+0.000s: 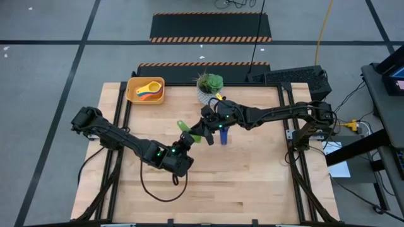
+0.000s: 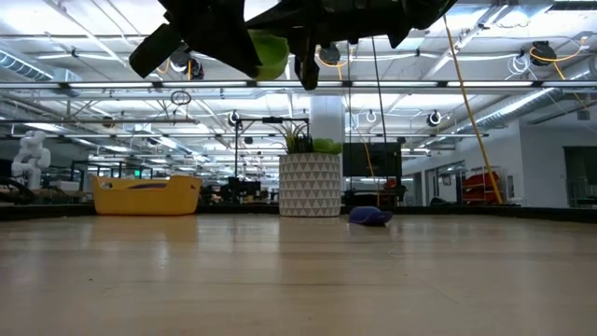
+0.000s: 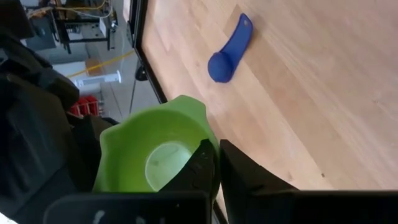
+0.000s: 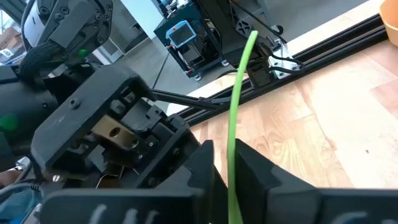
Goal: Nest measuring cups in basket
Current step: Stack the green measuring cup on top of the yellow measuring cup in the yellow bin
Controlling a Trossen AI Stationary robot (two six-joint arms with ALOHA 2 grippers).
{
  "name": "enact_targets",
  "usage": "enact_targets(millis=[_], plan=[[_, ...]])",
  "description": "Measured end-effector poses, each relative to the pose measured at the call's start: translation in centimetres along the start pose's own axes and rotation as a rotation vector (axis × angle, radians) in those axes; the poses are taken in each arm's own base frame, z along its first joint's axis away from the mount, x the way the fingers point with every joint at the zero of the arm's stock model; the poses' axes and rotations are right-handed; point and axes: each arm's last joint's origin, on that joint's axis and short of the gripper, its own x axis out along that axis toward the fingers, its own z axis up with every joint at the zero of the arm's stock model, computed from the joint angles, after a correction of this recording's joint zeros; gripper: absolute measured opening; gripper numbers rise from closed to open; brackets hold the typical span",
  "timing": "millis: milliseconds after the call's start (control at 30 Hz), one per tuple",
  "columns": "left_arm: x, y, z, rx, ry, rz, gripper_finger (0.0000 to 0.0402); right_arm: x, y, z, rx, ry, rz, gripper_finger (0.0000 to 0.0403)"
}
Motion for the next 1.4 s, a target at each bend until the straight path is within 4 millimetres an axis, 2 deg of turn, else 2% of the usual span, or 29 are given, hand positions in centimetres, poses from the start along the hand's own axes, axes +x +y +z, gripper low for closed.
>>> enact_targets(millis=[200, 300, 467, 600, 733, 867, 967, 1100, 1167, 1300, 1400], plan=[[0.0, 0.0, -0.2, -0.075, 0.019, 0.008, 0.0009, -0.7, 0.3, 0.5, -0.028, -0.018, -0.029, 0.0106], [0.0, -0.1, -0.6, -0.109, 0.043, -0.003, 0.0009, -1.7, 0.6, 1.1, -0.053, -0.026, -0.061, 0.0149], [-0.4, 0.6, -2.5, -0.221, 0.108, -0.029, 0.0008, -4.3, 1.6, 2.2, -0.108, -0.033, -0.167, 0.0206], [-1.0, 1.8, -4.7, -0.355, 0.159, -0.033, 0.0008, -6.6, 2.4, 2.5, -0.162, -0.027, -0.324, 0.0231], [-1.7, 3.4, -7.6, -0.532, 0.218, -0.027, 0.001, -8.7, 3.3, 2.0, -0.199, 0.014, -0.43, 0.0237], [-1.9, 4.6, -11.3, -0.695, 0.282, 0.011, 0.0011, -10.0, 3.7, -0.2, -0.21, 0.038, -0.414, 0.0234], [-1.5, 4.8, -14.8, -0.821, 0.349, 0.038, 0.0011, -10.7, 3.7, -2.1, -0.211, -0.018, -0.363, 0.0232], [0.1, 4.7, -19.0, -1.002, 0.402, 0.103, 0.0012, -11.8, 2.9, -4.9, -0.221, -0.097, -0.307, 0.0232], [1.3, 4.9, -20.6, -1.101, 0.367, 0.131, 0.0013, -12.6, 2.4, -6.1, -0.22, -0.124, -0.297, 0.0231], [3.9, 4.0, -23.8, -1.201, 0.343, 0.107, 0.0013, -13.8, 1.7, -6.9, -0.215, -0.173, -0.3, 0.0231], [5.2, 2.8, -26.2, -1.221, 0.431, 0.112, 0.0013, -14.3, 1.6, -7.0, -0.209, -0.159, -0.318, 0.0231]])
